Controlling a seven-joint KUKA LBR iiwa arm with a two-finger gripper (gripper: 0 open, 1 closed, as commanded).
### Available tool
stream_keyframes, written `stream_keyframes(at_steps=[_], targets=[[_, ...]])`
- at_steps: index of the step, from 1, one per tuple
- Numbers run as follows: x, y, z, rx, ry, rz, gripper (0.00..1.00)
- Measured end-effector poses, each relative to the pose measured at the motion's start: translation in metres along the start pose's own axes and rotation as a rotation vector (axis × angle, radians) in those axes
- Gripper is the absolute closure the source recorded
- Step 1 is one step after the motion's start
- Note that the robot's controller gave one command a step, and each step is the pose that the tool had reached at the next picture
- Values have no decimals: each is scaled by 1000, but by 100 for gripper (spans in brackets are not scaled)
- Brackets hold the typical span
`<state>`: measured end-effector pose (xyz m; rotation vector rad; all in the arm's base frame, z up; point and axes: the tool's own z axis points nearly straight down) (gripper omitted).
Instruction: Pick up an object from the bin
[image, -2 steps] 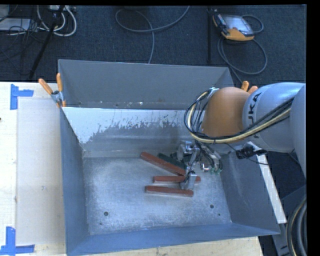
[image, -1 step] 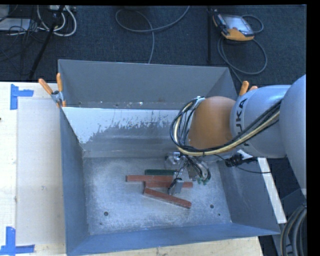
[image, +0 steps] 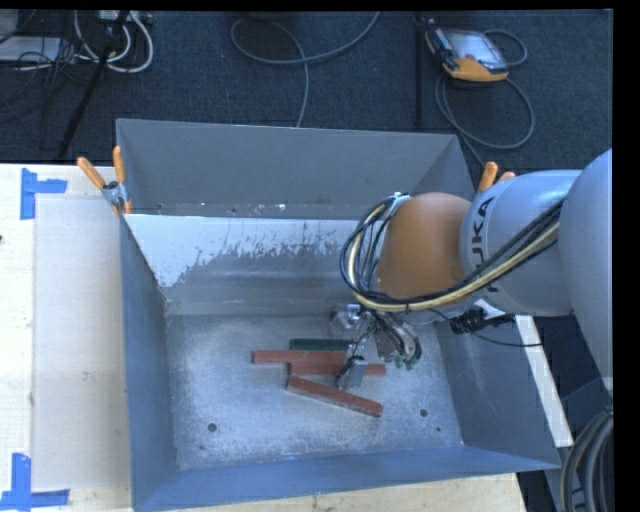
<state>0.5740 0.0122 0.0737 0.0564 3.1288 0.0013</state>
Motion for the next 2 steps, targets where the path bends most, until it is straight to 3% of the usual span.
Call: stream_keyframes(at_steps=[2], targets=[[2,0,-13,1,11,1,100]])
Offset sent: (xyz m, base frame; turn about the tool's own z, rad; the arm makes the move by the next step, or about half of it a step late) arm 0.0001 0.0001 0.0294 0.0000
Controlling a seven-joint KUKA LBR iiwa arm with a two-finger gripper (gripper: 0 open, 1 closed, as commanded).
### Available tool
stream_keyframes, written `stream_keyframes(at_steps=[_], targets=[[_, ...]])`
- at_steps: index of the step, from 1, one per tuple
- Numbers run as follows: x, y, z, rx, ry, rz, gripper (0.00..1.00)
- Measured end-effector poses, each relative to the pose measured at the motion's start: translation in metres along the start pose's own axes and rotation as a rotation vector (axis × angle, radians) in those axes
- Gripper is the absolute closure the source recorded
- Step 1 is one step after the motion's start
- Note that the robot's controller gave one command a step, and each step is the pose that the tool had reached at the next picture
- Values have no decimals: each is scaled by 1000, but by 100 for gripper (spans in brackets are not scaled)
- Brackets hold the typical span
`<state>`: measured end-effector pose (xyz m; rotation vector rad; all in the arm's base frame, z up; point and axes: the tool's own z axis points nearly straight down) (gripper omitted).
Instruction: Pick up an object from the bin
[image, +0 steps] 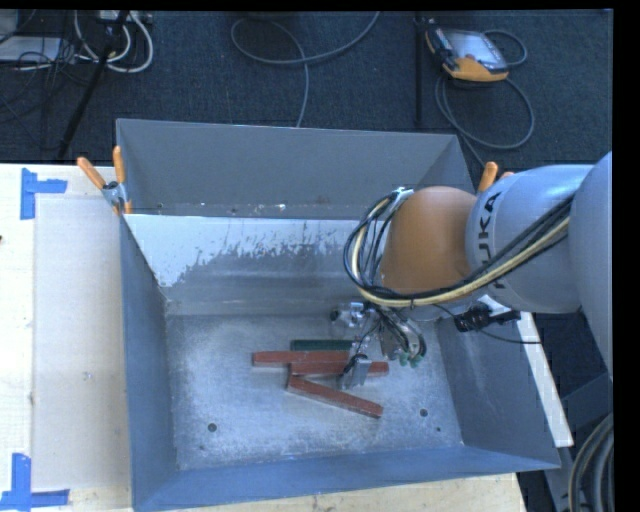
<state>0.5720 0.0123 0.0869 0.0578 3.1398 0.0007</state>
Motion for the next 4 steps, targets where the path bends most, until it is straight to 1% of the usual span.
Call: stream_keyframes(at_steps=[1,2,4], targets=[[0,0,-7,0,-1,0,100],[0,0,-15,0,3,1,100],[-1,0,-32,0,0,2,100]])
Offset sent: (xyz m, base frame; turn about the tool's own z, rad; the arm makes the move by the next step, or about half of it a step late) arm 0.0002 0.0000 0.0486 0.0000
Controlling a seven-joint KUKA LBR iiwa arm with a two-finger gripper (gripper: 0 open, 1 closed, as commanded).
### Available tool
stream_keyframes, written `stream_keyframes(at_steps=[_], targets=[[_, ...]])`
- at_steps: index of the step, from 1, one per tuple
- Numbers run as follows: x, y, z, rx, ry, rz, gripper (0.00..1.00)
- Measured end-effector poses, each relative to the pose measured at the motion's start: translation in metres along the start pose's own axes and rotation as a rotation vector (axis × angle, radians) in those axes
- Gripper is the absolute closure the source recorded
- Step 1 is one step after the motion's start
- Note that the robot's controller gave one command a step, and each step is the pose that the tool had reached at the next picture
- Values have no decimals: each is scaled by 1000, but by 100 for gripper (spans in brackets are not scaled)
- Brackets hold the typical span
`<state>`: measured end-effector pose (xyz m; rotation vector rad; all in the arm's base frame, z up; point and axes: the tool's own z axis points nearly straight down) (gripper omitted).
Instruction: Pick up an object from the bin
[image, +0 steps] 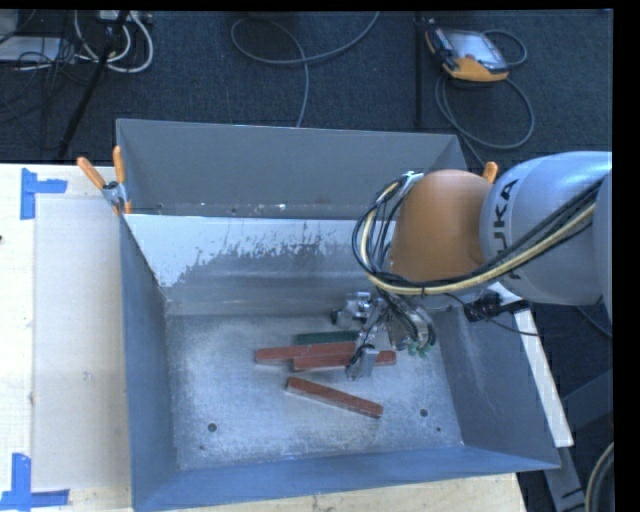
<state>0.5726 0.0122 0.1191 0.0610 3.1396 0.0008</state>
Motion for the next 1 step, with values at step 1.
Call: stream_keyframes(at_steps=[1], targets=[[1,0,-7,0,3,1,100]])
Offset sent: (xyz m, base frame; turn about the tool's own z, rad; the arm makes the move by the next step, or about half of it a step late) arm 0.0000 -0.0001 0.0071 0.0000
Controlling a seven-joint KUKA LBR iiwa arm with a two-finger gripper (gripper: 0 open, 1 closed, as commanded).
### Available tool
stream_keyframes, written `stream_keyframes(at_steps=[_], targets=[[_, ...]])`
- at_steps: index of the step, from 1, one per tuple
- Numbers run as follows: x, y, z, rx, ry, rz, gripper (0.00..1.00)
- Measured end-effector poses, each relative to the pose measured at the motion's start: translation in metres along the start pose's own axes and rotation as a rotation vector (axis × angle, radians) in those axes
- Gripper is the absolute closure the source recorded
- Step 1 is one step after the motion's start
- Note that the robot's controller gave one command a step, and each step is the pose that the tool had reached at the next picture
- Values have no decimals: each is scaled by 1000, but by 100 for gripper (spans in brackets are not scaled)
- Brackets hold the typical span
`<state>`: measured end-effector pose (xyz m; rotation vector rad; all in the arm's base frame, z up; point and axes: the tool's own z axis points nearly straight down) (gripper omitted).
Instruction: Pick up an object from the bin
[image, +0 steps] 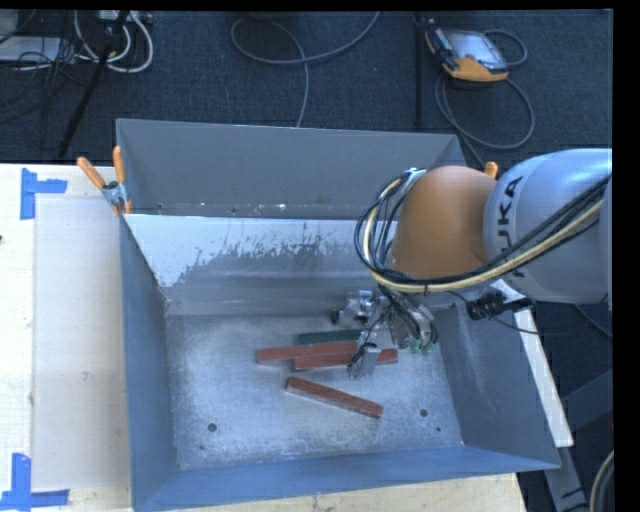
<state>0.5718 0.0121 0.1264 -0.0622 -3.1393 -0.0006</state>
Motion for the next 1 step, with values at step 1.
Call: stream_keyframes(at_steps=[1], targets=[[0,0,-11,0,0,1,100]])
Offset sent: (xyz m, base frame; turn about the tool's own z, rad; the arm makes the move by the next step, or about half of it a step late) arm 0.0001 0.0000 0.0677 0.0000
